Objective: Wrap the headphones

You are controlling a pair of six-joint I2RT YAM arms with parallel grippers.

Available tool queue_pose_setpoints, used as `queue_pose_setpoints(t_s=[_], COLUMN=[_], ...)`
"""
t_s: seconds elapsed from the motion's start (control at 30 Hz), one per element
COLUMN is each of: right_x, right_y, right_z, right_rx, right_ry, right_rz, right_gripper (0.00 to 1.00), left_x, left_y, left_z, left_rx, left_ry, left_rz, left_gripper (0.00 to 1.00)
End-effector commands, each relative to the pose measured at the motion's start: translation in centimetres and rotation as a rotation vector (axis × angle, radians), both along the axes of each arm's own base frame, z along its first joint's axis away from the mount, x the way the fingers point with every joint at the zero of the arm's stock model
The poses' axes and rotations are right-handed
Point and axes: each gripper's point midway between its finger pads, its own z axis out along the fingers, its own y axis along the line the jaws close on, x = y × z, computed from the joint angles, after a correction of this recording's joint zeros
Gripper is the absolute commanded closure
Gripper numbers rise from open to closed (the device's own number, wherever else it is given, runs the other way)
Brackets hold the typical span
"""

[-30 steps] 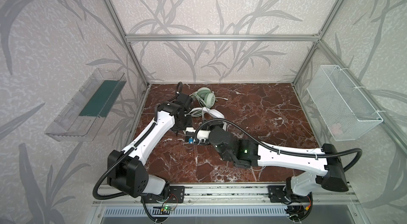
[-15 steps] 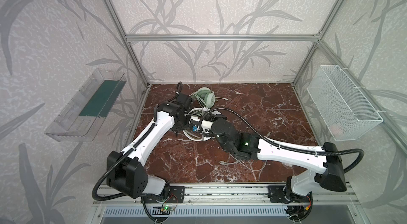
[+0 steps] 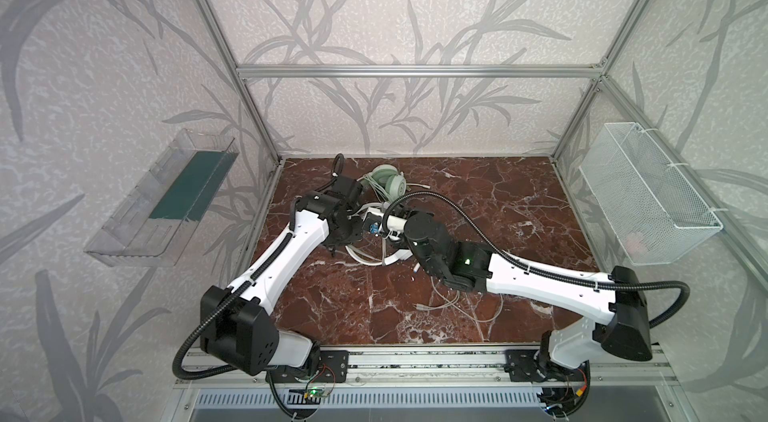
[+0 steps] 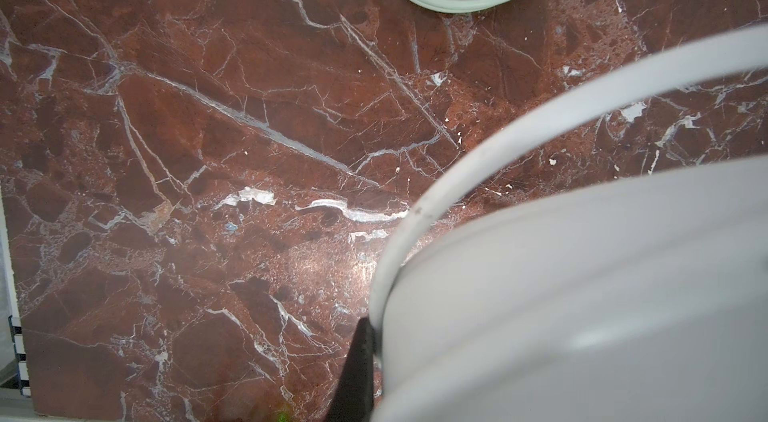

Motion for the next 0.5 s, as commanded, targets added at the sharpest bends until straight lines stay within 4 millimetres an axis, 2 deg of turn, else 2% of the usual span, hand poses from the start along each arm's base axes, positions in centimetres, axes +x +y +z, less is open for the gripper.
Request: queue_pose_setpoints(t_s=[0.0, 0.3, 0.47], right_x=[1.1, 3.4, 4.3], right_y=[-2.0, -3.4, -3.7], right_z=[3.4, 0.4, 0.3], right_rx=[0.102, 0.007, -0.016], right_ry=[-0.014, 0.017, -0.004], right_rz=[-0.051, -0.132, -0.159], right_gripper=[0.76, 0.77, 0.83], left_x=[0.0, 0.0, -0.1], left_y=[-0.1, -0.2, -0.3], left_z=[1.9, 2.9, 3.0], left_rx=[-0.022, -0.044, -0.056], left_ry=[-0.063, -0.109, -0.115], left_rz=[-0.012, -0.008, -0.013], left_gripper=[1.0, 1.0, 1.0])
